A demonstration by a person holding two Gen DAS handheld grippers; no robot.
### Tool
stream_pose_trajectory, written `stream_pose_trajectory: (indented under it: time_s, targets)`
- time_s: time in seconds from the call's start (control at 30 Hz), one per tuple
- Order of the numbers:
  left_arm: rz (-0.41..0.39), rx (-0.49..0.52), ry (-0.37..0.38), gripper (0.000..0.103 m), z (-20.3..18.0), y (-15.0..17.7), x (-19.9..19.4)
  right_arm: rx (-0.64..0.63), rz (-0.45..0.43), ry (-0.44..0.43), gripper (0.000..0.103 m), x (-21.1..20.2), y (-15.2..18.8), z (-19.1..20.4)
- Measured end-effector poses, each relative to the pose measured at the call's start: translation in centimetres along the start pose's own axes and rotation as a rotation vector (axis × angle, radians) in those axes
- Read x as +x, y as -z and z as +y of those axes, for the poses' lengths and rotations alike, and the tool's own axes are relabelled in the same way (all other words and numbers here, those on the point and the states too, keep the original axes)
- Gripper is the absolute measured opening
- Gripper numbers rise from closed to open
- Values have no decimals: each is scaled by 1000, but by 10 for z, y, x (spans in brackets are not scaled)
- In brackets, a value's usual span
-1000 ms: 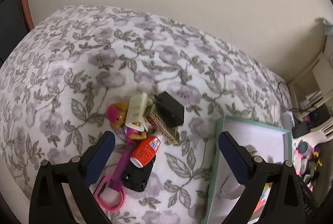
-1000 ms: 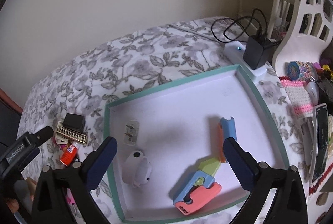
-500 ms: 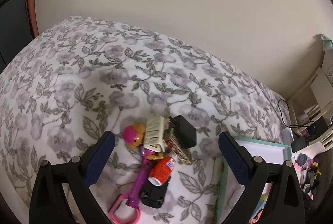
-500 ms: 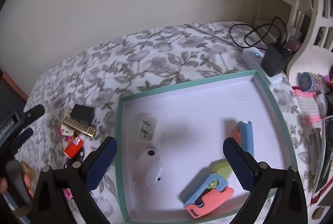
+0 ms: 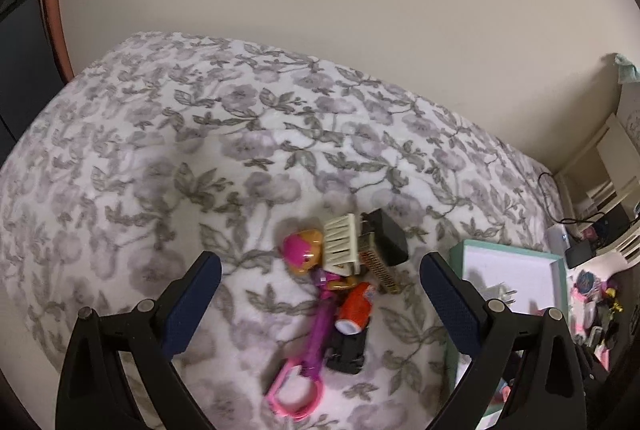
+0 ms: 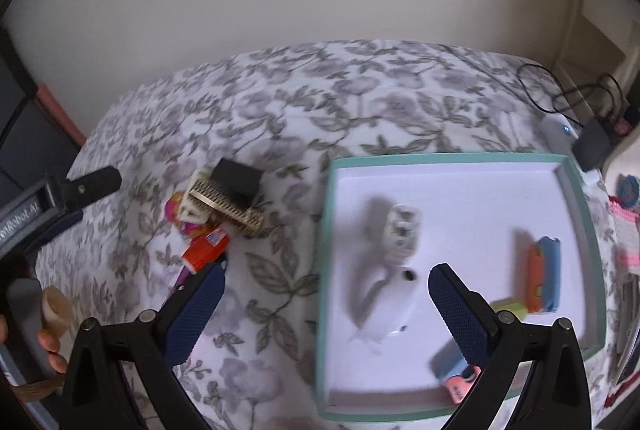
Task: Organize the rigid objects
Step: 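Move both tools away from the tray back over the pile of items, then grasp black toy car with right gripper while left tool approaches pink watch band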
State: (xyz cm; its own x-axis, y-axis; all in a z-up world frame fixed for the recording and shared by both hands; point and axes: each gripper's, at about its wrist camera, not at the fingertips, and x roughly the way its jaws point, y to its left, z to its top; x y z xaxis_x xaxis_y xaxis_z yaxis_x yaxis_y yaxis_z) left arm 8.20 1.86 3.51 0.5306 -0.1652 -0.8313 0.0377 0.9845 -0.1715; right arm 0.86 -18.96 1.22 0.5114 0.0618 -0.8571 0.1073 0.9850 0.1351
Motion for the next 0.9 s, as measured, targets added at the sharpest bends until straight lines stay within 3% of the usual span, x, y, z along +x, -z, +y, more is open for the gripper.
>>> stream_pose_trajectory:
  time_s: [0.13,0.37,0.63,0.9]
  targets:
    - [31,31,-75,100,10,0,-6,-14,17,-40,103,6,5,20]
    - [129,-56,-163,100,49,24,6,-55,79,-71,103,23,17,50]
    - [227,-90,-167,100,61,50,34,-55,174,-81,99,51,31,61]
    - [299,-159,-199,100,76,61,49,-17,192,-140,92,66,30,71]
